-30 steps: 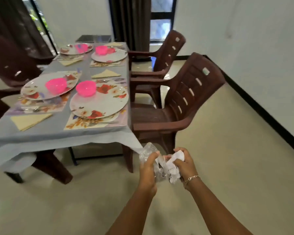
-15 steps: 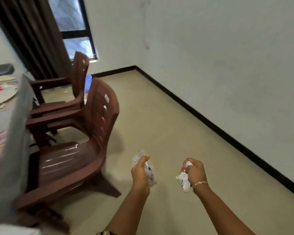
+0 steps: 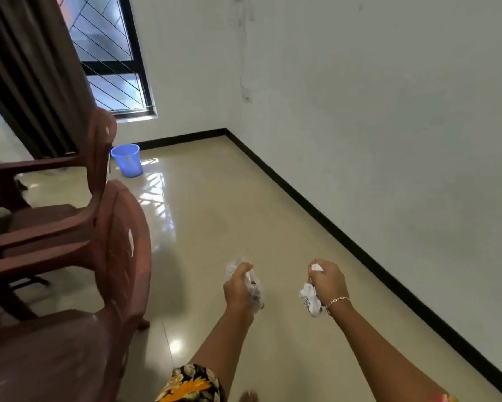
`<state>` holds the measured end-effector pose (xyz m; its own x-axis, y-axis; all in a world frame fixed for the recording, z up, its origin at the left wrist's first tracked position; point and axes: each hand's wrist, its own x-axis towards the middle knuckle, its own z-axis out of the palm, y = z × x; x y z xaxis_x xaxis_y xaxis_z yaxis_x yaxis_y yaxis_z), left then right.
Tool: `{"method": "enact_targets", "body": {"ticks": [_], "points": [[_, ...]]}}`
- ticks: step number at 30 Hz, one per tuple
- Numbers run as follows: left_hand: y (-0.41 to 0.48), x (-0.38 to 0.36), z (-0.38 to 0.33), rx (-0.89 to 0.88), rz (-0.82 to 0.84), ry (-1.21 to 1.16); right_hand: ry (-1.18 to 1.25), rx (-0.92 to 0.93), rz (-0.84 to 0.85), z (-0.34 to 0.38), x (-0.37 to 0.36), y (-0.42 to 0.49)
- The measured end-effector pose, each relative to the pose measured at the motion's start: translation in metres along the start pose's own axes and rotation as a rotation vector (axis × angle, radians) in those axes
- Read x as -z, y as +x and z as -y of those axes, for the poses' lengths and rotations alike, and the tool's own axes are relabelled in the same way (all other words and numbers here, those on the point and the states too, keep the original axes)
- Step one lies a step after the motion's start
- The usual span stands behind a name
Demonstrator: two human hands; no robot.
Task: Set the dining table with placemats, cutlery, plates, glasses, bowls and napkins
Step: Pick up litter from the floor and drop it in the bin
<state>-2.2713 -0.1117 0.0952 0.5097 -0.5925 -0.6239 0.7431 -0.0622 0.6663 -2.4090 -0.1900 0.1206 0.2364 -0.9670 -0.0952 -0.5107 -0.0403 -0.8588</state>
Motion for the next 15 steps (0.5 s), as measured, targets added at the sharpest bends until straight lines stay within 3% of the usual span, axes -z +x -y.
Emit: {"method": "enact_targets", "body": {"ticks": [7, 15], "points": [[0.131, -0.079, -0.113, -0.028, -0.053, -0.011, -0.076, 0.16, -0.039, 0.069, -0.038, 0.169], [0.266, -0.094, -0.2, -0.066, -0.176, -0.003, -0.243, 0.253, 0.013, 0.11, -0.141, 0.323]]}}
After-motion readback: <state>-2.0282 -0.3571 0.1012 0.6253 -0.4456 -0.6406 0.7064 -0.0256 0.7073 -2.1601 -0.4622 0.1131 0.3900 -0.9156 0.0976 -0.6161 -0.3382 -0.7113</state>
